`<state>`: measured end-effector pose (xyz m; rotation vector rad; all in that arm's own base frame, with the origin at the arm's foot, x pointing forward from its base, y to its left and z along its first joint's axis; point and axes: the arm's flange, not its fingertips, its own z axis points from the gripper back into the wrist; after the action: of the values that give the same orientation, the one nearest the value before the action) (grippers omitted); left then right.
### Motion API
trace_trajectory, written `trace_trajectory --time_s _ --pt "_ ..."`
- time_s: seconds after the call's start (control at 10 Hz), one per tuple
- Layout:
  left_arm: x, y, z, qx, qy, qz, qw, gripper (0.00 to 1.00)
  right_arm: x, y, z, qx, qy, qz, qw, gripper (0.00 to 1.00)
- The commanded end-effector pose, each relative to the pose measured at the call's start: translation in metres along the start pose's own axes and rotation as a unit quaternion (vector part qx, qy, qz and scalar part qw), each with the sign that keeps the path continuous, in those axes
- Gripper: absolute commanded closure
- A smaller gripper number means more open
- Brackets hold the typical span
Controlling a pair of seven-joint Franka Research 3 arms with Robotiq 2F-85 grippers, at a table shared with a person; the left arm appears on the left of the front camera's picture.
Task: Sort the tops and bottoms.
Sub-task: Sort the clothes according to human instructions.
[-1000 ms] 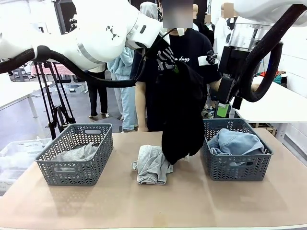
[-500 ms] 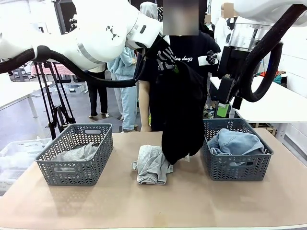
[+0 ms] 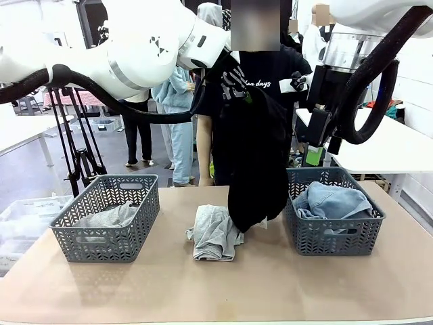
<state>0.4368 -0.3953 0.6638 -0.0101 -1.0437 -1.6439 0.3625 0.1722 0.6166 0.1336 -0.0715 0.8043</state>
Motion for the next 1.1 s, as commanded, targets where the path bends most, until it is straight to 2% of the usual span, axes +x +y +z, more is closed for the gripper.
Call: trace_trajectory --time_s 0.0,0.3,0.5,0.8,1.0 --pt "0.001 0.001 0.006 -0.003 -0.008 0.003 1.0 1.0 -0.003 0.0 -0.001 -0.002 0.005 -0.001 1.0 0.0" --pt "0.001 0.001 0.006 -0.003 -0.008 0.003 1.0 1.0 0.0 0.0 0.0 0.0 0.0 0.0 1.0 0.0" --pt "0.001 0.001 0.006 -0.003 -0.008 0.003 1.0 1.0 -0.031 -0.003 0.014 -0.013 0.002 0.022 1.0 0.0" --pt "0.001 0.001 0.006 -0.003 -0.008 0.003 1.0 1.0 -0.092 -0.01 0.034 -0.032 -0.023 0.03 0.999 0.0" --pt "0.001 0.001 0.006 -0.003 -0.008 0.003 1.0 1.0 -0.128 -0.017 0.041 -0.038 -0.019 0.029 0.999 0.0"
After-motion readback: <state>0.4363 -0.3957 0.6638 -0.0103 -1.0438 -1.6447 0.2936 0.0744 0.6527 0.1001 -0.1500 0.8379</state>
